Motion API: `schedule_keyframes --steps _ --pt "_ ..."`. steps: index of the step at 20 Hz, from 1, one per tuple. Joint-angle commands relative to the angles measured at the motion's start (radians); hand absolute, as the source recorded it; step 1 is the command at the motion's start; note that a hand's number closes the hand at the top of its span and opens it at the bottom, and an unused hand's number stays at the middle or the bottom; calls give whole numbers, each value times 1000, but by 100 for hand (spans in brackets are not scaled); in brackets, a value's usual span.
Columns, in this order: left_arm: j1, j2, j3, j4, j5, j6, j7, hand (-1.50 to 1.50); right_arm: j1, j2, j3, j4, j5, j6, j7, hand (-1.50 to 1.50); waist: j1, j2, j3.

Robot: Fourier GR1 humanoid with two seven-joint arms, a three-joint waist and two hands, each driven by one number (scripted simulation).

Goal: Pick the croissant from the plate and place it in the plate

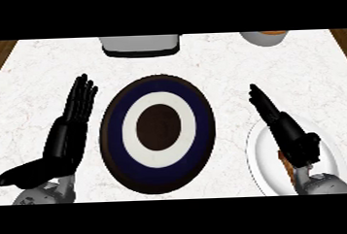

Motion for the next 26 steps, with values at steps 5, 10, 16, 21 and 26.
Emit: schedule_keyframes --steps 5,10,16,21,26 --pt "132 197 83 129 -128 49 58 0 14 190 -336 -138 -335 -164 -100 -150 -54 -27 -2" --pt "202 257 112 185 -128 27 72 0 124 201 -476 -166 -83 -502 -230 -150 -69 -27 -12" --pt "263 247 114 187 -131 -2 -14 0 406 318 -376 -433 -202 -632 -435 -150 -42 -28 -10" --pt "224 263 136 173 -129 -59 43 0 614 257 -208 -585 -88 -548 -298 -150 -26 -21 -12" --pt "230 206 90 153 -174 -2 47 0 725 31 -239 -625 -3 -487 -81 -150 -19 -17 -14"
